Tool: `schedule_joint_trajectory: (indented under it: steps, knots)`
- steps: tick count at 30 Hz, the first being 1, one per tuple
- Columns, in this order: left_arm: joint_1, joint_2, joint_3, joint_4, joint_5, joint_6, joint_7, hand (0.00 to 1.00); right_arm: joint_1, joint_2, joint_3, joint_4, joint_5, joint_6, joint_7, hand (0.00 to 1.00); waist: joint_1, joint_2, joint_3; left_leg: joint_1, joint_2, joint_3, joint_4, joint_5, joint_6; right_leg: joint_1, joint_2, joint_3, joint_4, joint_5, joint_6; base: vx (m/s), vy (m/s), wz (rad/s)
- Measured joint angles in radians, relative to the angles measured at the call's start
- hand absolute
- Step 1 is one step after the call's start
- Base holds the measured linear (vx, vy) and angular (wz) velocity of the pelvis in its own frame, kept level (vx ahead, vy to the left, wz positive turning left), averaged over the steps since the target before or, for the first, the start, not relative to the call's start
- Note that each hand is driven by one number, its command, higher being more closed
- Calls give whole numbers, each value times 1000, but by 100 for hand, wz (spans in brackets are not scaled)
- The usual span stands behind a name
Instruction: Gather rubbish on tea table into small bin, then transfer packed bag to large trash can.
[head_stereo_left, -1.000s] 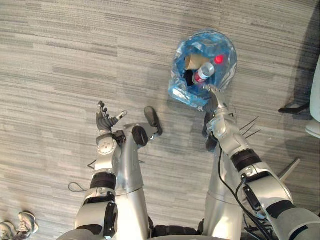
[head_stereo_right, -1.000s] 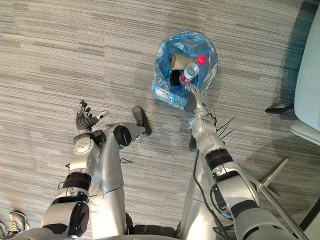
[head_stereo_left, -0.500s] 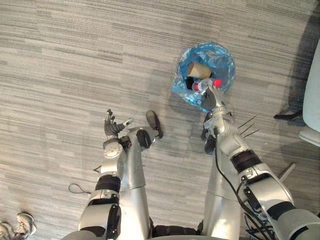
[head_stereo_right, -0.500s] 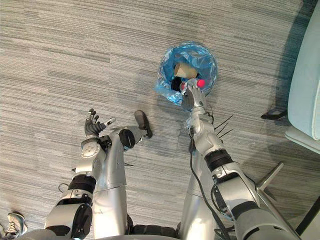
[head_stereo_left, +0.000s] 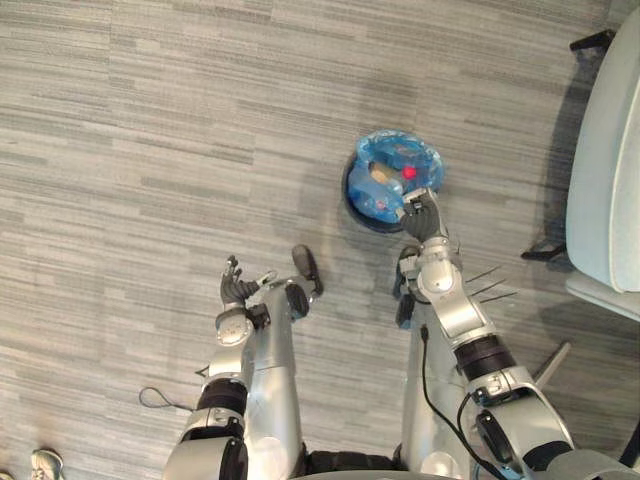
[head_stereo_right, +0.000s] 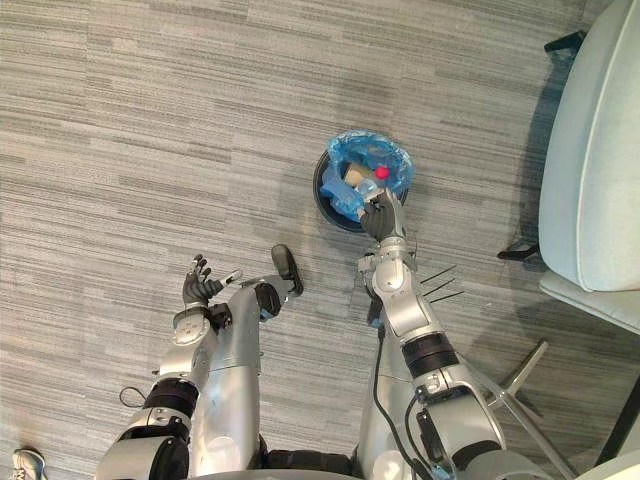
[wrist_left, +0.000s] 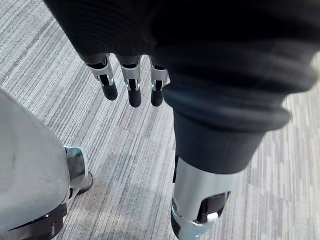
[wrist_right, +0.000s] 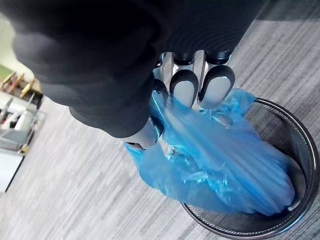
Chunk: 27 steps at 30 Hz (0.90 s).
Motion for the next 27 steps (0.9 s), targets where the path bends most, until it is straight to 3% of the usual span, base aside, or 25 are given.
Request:
schedule_joint_trajectory:
  steps: [2,5,9,13,15,21,24,25,26,27]
  knots:
    - [49,-4,-37,-10,15,7,-16,0,91,44,0,-56,172,-20,46,100,-3,-2,-7,114,-11,2,-62,16,-5,117,1,-16,-62,6,0,144,-53,3]
    - [112,-11,-75,-20,22,9,-34,0,191,69,3,-137,318,-47,85,100,-5,-10,-53,211,-19,10,-114,21,-14,209,2,-28,-106,6,0,141,-47,-3]
    - [203,-24,-112,-20,22,16,-57,0,311,74,4,-270,429,-74,133,100,-9,-17,-157,328,-34,12,-189,29,-26,330,5,-44,-182,6,1,150,-34,0]
    - [296,-9,-123,-13,23,16,-76,0,382,72,4,-334,432,-108,191,100,-36,-35,-253,430,-54,1,-271,39,-42,442,17,-56,-276,13,7,121,-24,2]
    - [326,18,-148,-13,26,15,-96,0,396,55,2,-342,430,-117,209,100,-33,-41,-280,464,-56,-5,-276,39,-42,495,29,-55,-323,34,7,106,5,-7]
    - [355,79,-150,-106,25,14,-114,0,340,25,4,-369,385,-116,222,100,-29,-51,-280,472,-53,-7,-247,38,-39,501,42,-4,-357,100,6,-11,42,-28]
    - [361,93,-136,-181,23,3,-116,0,260,-8,23,-416,351,-119,220,100,-27,-52,-278,464,-61,4,-255,22,-1,404,31,-40,-286,185,7,-195,103,-83]
    - [356,93,-135,-212,23,-3,-118,0,244,-25,20,-439,342,-127,217,100,-35,-53,-264,468,-51,36,-246,22,19,361,10,-86,-54,43,-64,-288,89,-54]
    - [360,99,-136,-238,23,-3,-119,0,245,-27,10,-445,339,-133,214,100,-37,-58,-261,476,-56,36,-239,22,27,363,-3,-97,125,-51,-78,-215,37,-18]
    - [364,99,-136,-256,23,-3,-119,0,245,-28,5,-446,331,-133,213,100,-34,-61,-261,485,-59,35,-236,20,34,383,-3,-102,205,-88,-63,-203,39,4]
